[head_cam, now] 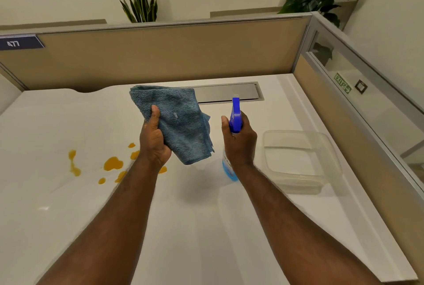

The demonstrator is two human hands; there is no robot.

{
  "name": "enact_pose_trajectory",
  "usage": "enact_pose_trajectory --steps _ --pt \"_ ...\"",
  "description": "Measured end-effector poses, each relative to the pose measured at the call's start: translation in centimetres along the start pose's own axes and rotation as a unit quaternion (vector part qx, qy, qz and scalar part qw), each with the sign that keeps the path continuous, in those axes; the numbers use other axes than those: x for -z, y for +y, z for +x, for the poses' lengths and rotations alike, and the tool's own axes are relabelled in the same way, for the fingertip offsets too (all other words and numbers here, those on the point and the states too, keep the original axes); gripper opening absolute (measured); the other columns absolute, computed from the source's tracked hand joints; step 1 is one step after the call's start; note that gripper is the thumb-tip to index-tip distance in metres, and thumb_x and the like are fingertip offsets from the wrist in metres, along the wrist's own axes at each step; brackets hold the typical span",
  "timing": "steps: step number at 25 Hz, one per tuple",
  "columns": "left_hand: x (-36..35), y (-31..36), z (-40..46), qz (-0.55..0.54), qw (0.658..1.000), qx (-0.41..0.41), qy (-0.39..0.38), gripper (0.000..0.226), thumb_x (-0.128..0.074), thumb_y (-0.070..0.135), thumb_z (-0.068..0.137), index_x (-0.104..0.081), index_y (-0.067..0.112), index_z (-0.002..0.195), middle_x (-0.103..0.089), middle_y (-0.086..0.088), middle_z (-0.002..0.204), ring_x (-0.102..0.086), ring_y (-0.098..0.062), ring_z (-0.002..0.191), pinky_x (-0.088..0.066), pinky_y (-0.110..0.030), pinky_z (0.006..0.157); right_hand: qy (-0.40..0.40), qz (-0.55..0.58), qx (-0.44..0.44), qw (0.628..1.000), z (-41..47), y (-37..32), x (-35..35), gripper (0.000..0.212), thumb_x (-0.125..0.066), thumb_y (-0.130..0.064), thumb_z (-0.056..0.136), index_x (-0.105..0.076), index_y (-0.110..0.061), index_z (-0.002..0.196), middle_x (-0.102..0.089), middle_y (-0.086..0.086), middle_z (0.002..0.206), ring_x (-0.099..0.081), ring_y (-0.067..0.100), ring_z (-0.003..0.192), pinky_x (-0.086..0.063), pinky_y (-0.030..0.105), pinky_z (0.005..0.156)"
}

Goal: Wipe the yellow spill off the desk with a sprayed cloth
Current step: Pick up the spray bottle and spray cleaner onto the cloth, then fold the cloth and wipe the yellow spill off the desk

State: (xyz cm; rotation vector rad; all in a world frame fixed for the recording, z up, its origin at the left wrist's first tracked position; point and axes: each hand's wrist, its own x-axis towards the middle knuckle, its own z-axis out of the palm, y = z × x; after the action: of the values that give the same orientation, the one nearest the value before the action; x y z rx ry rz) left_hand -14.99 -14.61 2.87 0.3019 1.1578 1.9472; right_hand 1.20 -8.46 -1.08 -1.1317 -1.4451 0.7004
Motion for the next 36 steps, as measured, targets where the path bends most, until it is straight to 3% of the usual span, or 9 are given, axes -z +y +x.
enact_pose_trajectory --steps 6,8,12,17,20,22,25,31,36 --pt "1.1 -0.3 -1.7 0.006 1.0 0.028 0.0 0.047 -0.049 0.042 0.095 -0.053 0.013 0.132 -0.066 -0.008 0.124 -0.066 -0.023 0.105 -0.056 -0.041 0.08 -0.018 0.006 -0.021 1.0 -0.3 0.0 0.6 0.061 -0.069 -0.043 0.082 -0.045 -0.015 0.131 -0.058 -0.004 0.099 -0.059 0.019 0.084 -0.056 0.043 0.081" --pt "1.5 -0.4 -2.3 0.01 0.999 0.039 0.0 0.048 -0.049 0.042 0.094 -0.052 0.013 0.132 -0.066 -0.009 0.123 -0.067 -0.023 0.104 -0.055 -0.044 0.085 0.063 -0.043 0.018 0.997 -1.0 -0.1 1.6 0.072 -0.068 -0.052 0.077 -0.041 -0.013 0.132 -0.057 0.004 0.11 -0.056 0.021 0.098 -0.051 0.046 0.085" --pt "2.6 -0.5 -3.4 0.019 0.999 0.047 -0.009 0.046 -0.049 0.042 0.094 -0.055 0.014 0.13 -0.067 -0.008 0.122 -0.066 -0.025 0.108 -0.053 -0.045 0.089 0.165 -0.03 0.189 0.968 -4.6 -2.0 3.8 0.048 -0.068 -0.037 0.079 -0.043 -0.008 0.108 -0.047 0.007 0.101 -0.05 0.028 0.089 -0.046 0.044 0.076" --pt "4.8 0.1 -4.9 0.026 0.998 0.059 -0.014 0.052 -0.054 0.043 0.089 -0.055 0.012 0.13 -0.066 -0.01 0.125 -0.063 -0.028 0.114 -0.05 -0.047 0.094 -0.008 0.061 0.193 0.979 -8.0 -3.9 2.2 0.017 -0.061 -0.021 0.086 -0.052 -0.013 0.098 -0.051 -0.003 0.088 -0.048 0.012 0.075 -0.045 0.027 0.067" --pt "6.2 1.5 -5.6 0.02 0.996 0.079 -0.03 0.058 -0.058 0.043 0.083 -0.055 0.011 0.131 -0.065 -0.012 0.126 -0.062 -0.03 0.115 -0.05 -0.047 0.094 -0.153 0.063 -0.016 0.986 -6.6 -5.2 -0.4 0.034 -0.062 -0.031 0.09 -0.053 -0.018 0.12 -0.057 -0.004 0.114 -0.054 0.01 0.096 -0.047 0.021 0.079" --pt "7.4 2.9 -6.2 0.014 0.994 0.094 -0.044 0.057 -0.057 0.042 0.085 -0.054 0.01 0.132 -0.064 -0.014 0.128 -0.061 -0.031 0.116 -0.05 -0.047 0.093 -0.274 0.078 -0.145 0.947 -5.1 -6.0 -2.3 0.053 -0.064 -0.044 0.086 -0.048 -0.024 0.132 -0.05 -0.01 0.132 -0.05 0.011 0.117 -0.046 0.029 0.095" --pt "9.5 5.2 -6.3 0.01 0.991 0.115 -0.067 0.052 -0.053 0.04 0.088 -0.056 0.008 0.13 -0.064 -0.016 0.126 -0.062 -0.032 0.114 -0.052 -0.046 0.091 -0.373 0.15 -0.192 0.895 -4.3 -7.6 -4.9 0.048 -0.07 -0.049 0.078 -0.062 -0.026 0.119 -0.064 -0.004 0.125 -0.058 0.018 0.119 -0.051 0.039 0.097" --pt "16.4 9.9 -4.9 0.037 0.986 0.129 -0.099 0.056 -0.059 0.04 0.085 -0.055 0.008 0.131 -0.061 -0.017 0.13 -0.057 -0.034 0.12 -0.042 -0.053 0.104 -0.335 0.199 -0.123 0.913 -7.7 -11.7 -9.7 0.011 -0.068 -0.017 0.086 -0.067 -0.019 0.097 -0.071 0.001 0.099 -0.067 0.018 0.094 -0.056 0.025 0.078" --pt "19.8 14.2 -2.9 0.154 0.975 0.052 -0.152 0.054 -0.062 0.039 0.082 -0.052 0.02 0.132 -0.063 -0.006 0.129 -0.059 -0.025 0.118 -0.048 -0.045 0.098 -0.293 0.178 -0.065 0.937 -9.9 -15.3 -13.2 0.028 -0.071 -0.013 0.083 -0.052 -0.022 0.102 -0.071 -0.003 0.097 -0.069 0.009 0.087 -0.056 0.019 0.076"
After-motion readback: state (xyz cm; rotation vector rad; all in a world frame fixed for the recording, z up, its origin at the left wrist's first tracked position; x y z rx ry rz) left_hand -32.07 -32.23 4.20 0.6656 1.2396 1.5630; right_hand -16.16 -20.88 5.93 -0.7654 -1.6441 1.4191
